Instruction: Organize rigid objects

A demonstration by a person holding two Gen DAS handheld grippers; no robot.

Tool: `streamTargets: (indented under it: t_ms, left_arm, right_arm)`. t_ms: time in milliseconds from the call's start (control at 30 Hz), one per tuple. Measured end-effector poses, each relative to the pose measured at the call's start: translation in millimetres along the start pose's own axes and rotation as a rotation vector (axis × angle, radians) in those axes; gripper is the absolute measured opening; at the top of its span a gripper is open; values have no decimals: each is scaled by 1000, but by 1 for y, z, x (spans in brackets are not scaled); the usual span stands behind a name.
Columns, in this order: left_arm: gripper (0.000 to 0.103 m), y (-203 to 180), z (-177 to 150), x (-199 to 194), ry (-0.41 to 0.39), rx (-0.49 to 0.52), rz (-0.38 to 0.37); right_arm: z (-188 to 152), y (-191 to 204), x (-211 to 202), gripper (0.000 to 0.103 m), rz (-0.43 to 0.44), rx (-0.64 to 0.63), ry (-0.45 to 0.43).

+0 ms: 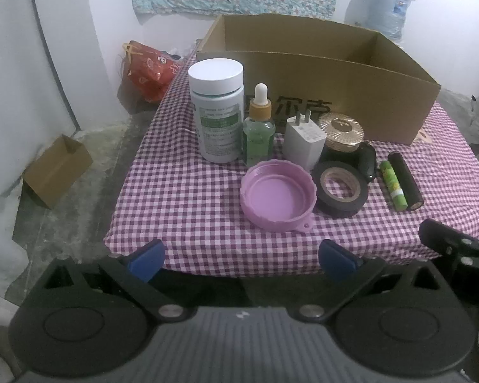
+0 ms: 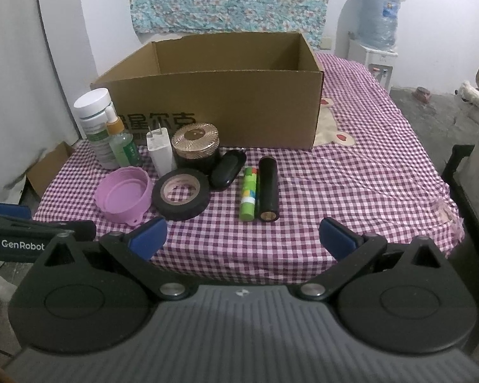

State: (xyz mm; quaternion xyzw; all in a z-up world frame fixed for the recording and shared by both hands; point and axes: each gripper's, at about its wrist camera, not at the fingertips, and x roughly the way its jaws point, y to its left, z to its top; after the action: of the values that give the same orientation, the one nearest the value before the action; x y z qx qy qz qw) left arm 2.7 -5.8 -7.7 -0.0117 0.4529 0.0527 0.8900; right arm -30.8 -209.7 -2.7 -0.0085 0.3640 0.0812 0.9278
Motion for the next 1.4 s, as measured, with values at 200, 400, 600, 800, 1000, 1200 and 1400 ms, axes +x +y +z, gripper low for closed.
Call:
streamTargets:
  t_ms: [200, 400, 600, 800, 1000, 1200, 1400]
  left_arm:
    - [103, 0, 0, 1, 0, 2, 12]
    - [103, 0, 1, 1, -2, 6, 20]
    - [103, 0, 1, 2, -1, 7, 24]
    - [103, 0, 1, 2, 0, 7, 25]
    - [103, 0, 1, 2, 1, 6, 25]
    - [103, 2, -1, 2, 3, 6, 25]
    - [103, 2, -1, 2, 3, 6, 26]
  right_arm:
    - [0, 1, 0, 102, 2, -14, -5]
    - [1, 1, -1, 102, 3, -20, -12]
    - [2, 2, -1, 102, 3, -28, -18]
    - [2, 2, -1, 102, 4, -31, -19]
    - [2, 3, -2, 102, 7, -37, -26]
    - [1, 4, -1, 102, 10, -40, -28]
    - [1, 4, -1, 102, 12, -39, -29]
